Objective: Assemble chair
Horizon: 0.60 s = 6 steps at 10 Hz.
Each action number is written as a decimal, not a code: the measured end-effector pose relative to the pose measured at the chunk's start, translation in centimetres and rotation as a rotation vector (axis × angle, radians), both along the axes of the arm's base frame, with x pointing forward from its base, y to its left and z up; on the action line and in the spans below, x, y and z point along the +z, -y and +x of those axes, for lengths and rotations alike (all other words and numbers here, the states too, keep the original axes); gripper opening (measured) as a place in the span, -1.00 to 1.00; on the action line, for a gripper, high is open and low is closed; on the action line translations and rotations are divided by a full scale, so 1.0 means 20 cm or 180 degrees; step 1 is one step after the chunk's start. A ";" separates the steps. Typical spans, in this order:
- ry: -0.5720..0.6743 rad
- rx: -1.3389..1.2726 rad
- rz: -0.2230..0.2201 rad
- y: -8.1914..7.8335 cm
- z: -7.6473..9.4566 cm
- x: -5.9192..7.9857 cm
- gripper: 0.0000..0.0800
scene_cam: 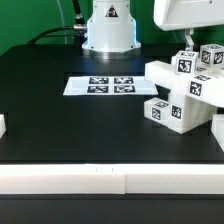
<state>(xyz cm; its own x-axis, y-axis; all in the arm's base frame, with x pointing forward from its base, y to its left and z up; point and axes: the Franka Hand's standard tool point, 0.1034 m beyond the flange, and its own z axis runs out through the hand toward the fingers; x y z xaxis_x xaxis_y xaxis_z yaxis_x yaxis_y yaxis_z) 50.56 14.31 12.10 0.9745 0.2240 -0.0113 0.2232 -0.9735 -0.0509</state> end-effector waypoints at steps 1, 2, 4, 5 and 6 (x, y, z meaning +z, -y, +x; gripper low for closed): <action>-0.0001 -0.0018 0.0000 0.00 0.00 0.00 0.59; -0.0001 -0.0018 0.0000 0.00 0.00 0.00 0.59; 0.0000 -0.0019 0.0000 0.00 0.00 0.00 -0.29; 0.0000 -0.0019 0.0000 0.00 0.00 0.00 -0.29; -0.0001 -0.0030 0.0000 0.00 0.00 0.00 -0.29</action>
Offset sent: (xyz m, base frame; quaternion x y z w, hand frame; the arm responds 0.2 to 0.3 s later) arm 0.0000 0.0000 0.0000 0.0000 0.0000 0.0000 1.0000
